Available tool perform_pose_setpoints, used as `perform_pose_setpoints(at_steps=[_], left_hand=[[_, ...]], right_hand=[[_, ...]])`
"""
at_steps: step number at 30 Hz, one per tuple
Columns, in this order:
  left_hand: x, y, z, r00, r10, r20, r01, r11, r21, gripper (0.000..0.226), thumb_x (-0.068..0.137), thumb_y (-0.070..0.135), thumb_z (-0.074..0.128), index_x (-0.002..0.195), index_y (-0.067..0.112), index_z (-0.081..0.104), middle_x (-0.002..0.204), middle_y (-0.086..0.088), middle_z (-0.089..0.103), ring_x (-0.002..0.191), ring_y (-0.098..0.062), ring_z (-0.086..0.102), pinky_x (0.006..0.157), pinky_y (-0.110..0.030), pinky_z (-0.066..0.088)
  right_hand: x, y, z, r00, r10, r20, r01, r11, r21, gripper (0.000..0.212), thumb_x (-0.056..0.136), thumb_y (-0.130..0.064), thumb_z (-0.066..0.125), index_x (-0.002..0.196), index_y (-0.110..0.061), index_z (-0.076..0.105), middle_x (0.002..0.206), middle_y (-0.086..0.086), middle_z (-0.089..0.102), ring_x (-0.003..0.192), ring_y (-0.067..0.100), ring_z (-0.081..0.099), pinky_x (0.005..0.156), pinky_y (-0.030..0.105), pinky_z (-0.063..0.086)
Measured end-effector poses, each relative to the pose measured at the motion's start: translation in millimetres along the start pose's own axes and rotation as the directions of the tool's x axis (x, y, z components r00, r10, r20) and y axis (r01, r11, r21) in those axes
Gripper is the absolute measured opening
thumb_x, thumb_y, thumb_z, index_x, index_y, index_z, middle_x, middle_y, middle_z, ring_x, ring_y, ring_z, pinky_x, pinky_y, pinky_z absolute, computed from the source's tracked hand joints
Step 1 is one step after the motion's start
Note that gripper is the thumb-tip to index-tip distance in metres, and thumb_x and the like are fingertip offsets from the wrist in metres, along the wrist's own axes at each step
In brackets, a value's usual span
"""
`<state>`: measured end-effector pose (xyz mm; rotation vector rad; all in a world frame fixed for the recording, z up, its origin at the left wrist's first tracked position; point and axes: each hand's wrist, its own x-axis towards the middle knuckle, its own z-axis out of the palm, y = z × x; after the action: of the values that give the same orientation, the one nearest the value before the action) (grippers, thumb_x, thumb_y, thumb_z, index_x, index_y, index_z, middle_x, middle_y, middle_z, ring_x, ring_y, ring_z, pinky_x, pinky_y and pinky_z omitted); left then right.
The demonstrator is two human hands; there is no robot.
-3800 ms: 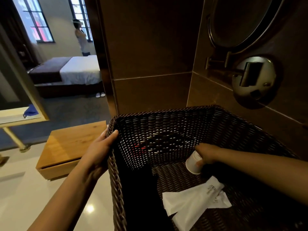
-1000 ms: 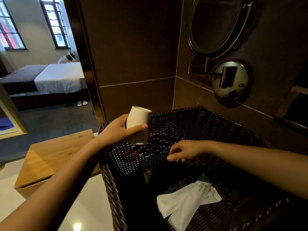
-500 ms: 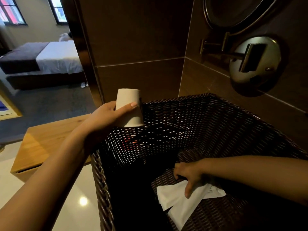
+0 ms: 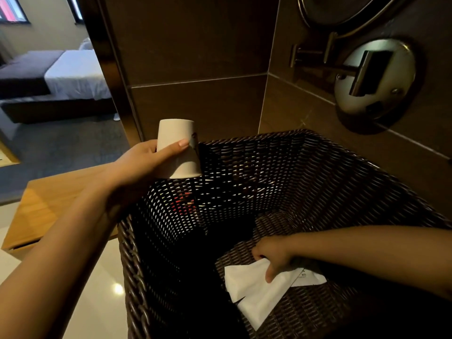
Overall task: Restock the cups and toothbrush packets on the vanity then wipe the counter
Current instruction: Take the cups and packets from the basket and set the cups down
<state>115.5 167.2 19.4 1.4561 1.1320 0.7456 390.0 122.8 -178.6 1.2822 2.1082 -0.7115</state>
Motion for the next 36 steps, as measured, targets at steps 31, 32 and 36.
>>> perform_pose_setpoints(at_steps=[31, 32, 36], left_hand=[[-16.0, 8.3, 7.5, 0.999, -0.028, 0.036, 0.032, 0.994, -0.105, 0.048, 0.074, 0.045, 0.059, 0.105, 0.009, 0.061, 0.102, -0.007, 0.069, 0.086, -0.012, 0.069, 0.066, -0.021, 0.052], [-16.8, 8.6, 5.7, 0.999, -0.02, 0.047, 0.025, 0.994, -0.11, 0.057, 0.066, 0.051, 0.063, 0.106, 0.01, 0.061, 0.104, -0.004, 0.069, 0.091, -0.013, 0.067, 0.068, -0.022, 0.05], [-22.6, 14.5, 4.0, 0.998, 0.031, 0.061, -0.026, 0.996, -0.087, 0.077, 0.036, 0.068, 0.075, 0.094, 0.02, 0.062, 0.091, 0.009, 0.071, 0.076, 0.004, 0.068, 0.059, -0.012, 0.048]], right_hand=[[-117.1, -11.1, -130.4, 0.922, 0.13, -0.365, 0.121, 0.799, 0.59, 0.027, 0.085, -0.019, 0.066, 0.111, -0.014, 0.063, 0.105, -0.001, 0.067, 0.09, 0.011, 0.064, 0.082, 0.021, 0.05], [-125.1, -12.7, -133.7, 0.904, 0.156, -0.399, 0.14, 0.773, 0.619, 0.031, 0.085, -0.018, 0.066, 0.114, -0.01, 0.061, 0.109, 0.002, 0.067, 0.094, 0.015, 0.064, 0.086, 0.026, 0.051], [-148.9, -25.3, -143.4, 0.826, 0.247, -0.507, 0.27, 0.616, 0.74, 0.029, 0.086, -0.014, 0.063, 0.115, -0.009, 0.06, 0.104, 0.002, 0.068, 0.087, 0.015, 0.067, 0.078, 0.025, 0.055]])
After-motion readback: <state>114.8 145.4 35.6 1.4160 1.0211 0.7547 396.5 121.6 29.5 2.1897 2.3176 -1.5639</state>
